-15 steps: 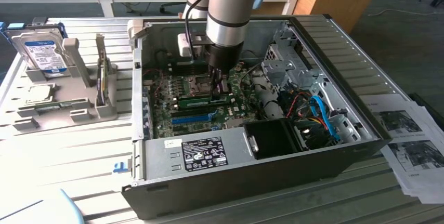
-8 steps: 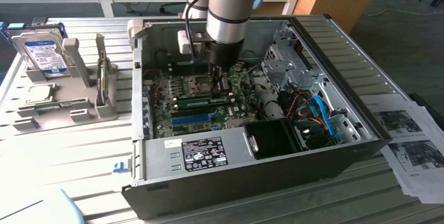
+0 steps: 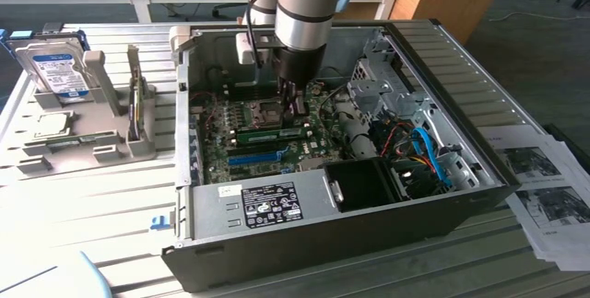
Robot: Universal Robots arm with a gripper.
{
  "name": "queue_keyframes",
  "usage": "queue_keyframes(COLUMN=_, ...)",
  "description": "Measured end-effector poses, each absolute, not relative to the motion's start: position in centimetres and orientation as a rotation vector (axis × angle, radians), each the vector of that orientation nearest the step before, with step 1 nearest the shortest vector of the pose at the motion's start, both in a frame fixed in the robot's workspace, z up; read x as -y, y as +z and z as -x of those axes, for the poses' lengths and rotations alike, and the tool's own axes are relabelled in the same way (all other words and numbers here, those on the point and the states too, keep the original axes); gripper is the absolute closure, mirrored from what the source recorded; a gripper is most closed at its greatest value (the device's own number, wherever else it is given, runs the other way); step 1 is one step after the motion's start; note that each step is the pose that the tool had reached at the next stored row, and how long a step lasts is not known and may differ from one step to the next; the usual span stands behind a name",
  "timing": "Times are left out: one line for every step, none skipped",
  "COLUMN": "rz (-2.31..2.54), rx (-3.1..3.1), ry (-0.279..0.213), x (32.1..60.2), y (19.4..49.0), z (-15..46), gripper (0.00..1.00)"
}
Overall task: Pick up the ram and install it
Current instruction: 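Insert the ram into the slot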
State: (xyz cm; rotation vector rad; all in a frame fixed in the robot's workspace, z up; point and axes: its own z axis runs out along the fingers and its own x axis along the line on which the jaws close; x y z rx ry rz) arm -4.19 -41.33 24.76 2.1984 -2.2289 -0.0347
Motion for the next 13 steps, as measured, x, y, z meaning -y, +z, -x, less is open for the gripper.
queue_keyframes(rz=-2.198, rx=2.229, ry=-0.035, x=41.3, y=24.9, z=4.2, gripper=0.82)
queue_keyframes(rz=-2.198, rx=2.229, ry=-0.035, x=41.3, y=25.0, z=4.2, gripper=0.82)
queue_keyframes(rz=-2.198, rx=2.229, ry=-0.034, x=41.3, y=25.2, z=4.2, gripper=0.82)
queue_keyframes(rz=-2.198, rx=2.229, ry=-0.034, x=41.3, y=25.3, z=4.2, gripper=0.82)
queue_keyframes(rz=-2.198, rx=2.229, ry=-0.034, x=41.3, y=25.5, z=4.2, gripper=0.82)
queue_keyframes(rz=-2.198, rx=2.229, ry=-0.034, x=41.3, y=25.7, z=4.2, gripper=0.82)
queue_keyframes(rz=-2.198, rx=2.229, ry=-0.034, x=41.3, y=25.9, z=4.2, gripper=0.82)
queue_keyframes(rz=-2.198, rx=2.229, ry=-0.034, x=41.3, y=26.1, z=4.2, gripper=0.82)
queue_keyframes(rz=-2.198, rx=2.228, ry=-0.034, x=41.3, y=26.3, z=4.2, gripper=0.82)
queue_keyframes(rz=-2.198, rx=2.228, ry=-0.034, x=41.3, y=26.5, z=4.2, gripper=0.82)
queue_keyframes(rz=-2.198, rx=2.228, ry=-0.034, x=41.3, y=26.7, z=4.2, gripper=0.82)
queue_keyframes(rz=-2.198, rx=2.228, ry=-0.034, x=41.3, y=26.9, z=4.2, gripper=0.82)
queue_keyframes(rz=-2.198, rx=2.228, ry=-0.034, x=41.3, y=27.1, z=4.2, gripper=0.82)
